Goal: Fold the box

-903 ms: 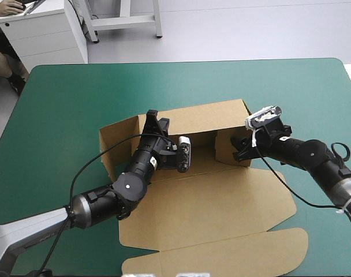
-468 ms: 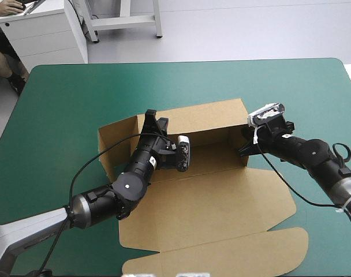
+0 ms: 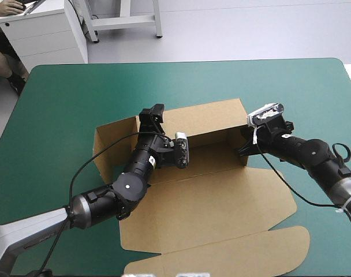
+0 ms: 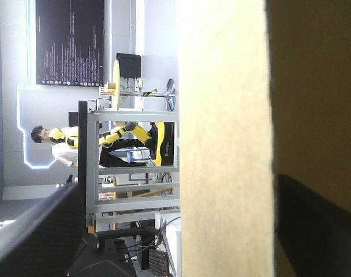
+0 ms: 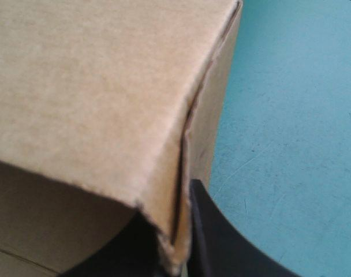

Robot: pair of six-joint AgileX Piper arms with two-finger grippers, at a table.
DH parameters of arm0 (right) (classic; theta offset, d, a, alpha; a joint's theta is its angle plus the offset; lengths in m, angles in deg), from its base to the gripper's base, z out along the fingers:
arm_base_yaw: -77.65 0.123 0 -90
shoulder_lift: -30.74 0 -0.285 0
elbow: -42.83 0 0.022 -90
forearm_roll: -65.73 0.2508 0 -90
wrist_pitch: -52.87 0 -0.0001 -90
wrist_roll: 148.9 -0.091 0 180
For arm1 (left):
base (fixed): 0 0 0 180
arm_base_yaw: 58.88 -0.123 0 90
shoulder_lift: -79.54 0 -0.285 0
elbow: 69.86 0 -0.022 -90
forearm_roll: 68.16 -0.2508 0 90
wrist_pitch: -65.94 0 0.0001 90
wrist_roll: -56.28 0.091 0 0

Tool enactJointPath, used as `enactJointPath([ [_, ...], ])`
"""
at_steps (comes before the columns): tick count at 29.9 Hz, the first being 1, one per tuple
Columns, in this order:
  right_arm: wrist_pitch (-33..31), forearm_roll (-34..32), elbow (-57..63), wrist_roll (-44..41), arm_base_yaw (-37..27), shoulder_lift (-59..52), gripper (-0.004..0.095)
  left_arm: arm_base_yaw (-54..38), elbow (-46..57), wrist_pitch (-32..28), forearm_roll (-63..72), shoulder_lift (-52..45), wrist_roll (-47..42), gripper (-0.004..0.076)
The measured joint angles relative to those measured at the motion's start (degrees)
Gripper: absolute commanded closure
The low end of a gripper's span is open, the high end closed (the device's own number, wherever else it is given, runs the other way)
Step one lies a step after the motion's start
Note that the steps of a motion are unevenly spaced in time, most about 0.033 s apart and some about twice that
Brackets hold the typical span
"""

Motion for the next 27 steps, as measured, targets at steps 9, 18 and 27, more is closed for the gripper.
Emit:
enactJointPath([
  [9,3.8,2.5,-0.1,-0.7,0.1,2.2,0.0926,2.6,0.0,2.2,0.0,0.0,-0.2,0.0052],
  [18,10.3,5.5,-3.9,-1.2,0.3,7.1,0.0926,12.2,0.0,10.3,0.2,0.0,-0.2,0.0052],
  [27,12.6,6.0,-8.7,-2.6,0.4,11.1,0.0926,18.3,0.0,15.9,0.4,0.0,-0.2,0.0052],
])
